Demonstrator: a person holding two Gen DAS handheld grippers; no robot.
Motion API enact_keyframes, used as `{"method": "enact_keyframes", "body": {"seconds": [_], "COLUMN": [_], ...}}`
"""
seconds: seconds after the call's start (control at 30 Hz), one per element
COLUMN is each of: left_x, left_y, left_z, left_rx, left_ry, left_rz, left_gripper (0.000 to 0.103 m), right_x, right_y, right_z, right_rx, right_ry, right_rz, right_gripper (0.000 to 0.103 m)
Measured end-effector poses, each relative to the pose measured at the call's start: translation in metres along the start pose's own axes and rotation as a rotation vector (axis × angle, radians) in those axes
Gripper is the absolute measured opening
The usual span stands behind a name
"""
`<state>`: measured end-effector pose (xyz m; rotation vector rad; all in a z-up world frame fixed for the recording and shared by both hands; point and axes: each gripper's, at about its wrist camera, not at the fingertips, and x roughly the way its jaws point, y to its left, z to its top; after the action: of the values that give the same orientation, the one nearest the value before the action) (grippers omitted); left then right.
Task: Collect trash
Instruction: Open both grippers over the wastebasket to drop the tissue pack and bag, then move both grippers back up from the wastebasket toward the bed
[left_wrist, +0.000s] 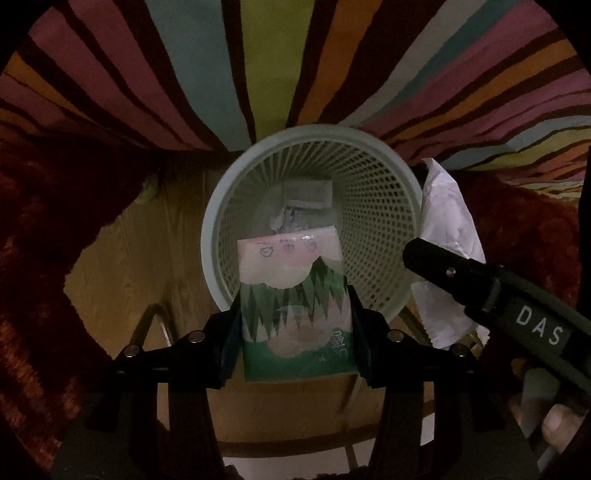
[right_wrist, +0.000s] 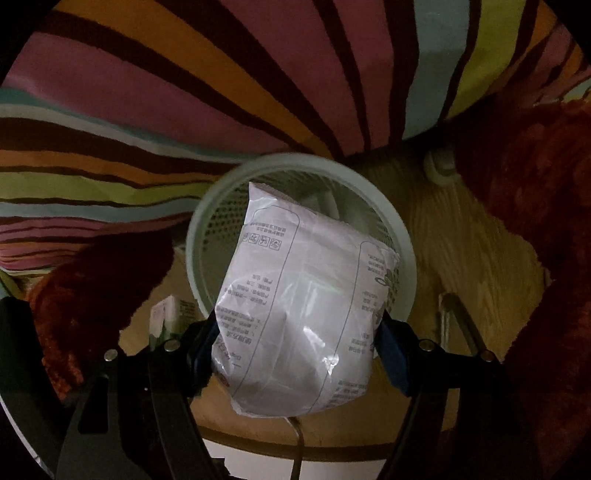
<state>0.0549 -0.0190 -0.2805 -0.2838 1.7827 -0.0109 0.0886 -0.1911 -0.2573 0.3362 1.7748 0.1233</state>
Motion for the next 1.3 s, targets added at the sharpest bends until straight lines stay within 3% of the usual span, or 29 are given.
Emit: {"method": "enact_keyframes", "body": {"seconds": [0.13, 0.17, 0.2, 0.27, 0.87, 1.3], "left_x": [0.007, 0.006, 0.008, 0.007, 0.000, -0.039], "left_y": [0.002, 0.005, 0.006, 0.008, 0.009, 0.013], "left_z": [0.000, -0.001, -0.001, -0.001, -0.003, -0.011], "left_rx": [-0.016, -0.021, -0.027, -0.035, -0.045, -0.049], "left_ry": [0.036, 0.042, 0.046, 0.042, 0.007, -0.154], "left_rz": [-0.003, -0.005, -0.005, -0.001, -0.005, -0.001], "left_gripper": [0.053, 0.057, 0.068, 0.075, 0.076, 0.076], "right_x": [0.003, 0.004, 0.004, 0.004, -0.010, -0.056], "right_y": [-0.005, -0.006, -0.006, -0.009, -0.012, -0.001], "right_z": [0.006, 0.007, 0.006, 0.007, 0.004, -0.009], "right_rx": [0.013, 0.017, 0.023, 0.041, 0.063, -0.013], "right_ry": [0.035, 0.040, 0.044, 0.040, -0.022, -0.234], "right_rz": [0.003, 0.001, -0.002, -0.005, 0.034, 0.075], "right_gripper": [0.077, 0.086, 0.091, 0.093, 0.095, 0.095]}}
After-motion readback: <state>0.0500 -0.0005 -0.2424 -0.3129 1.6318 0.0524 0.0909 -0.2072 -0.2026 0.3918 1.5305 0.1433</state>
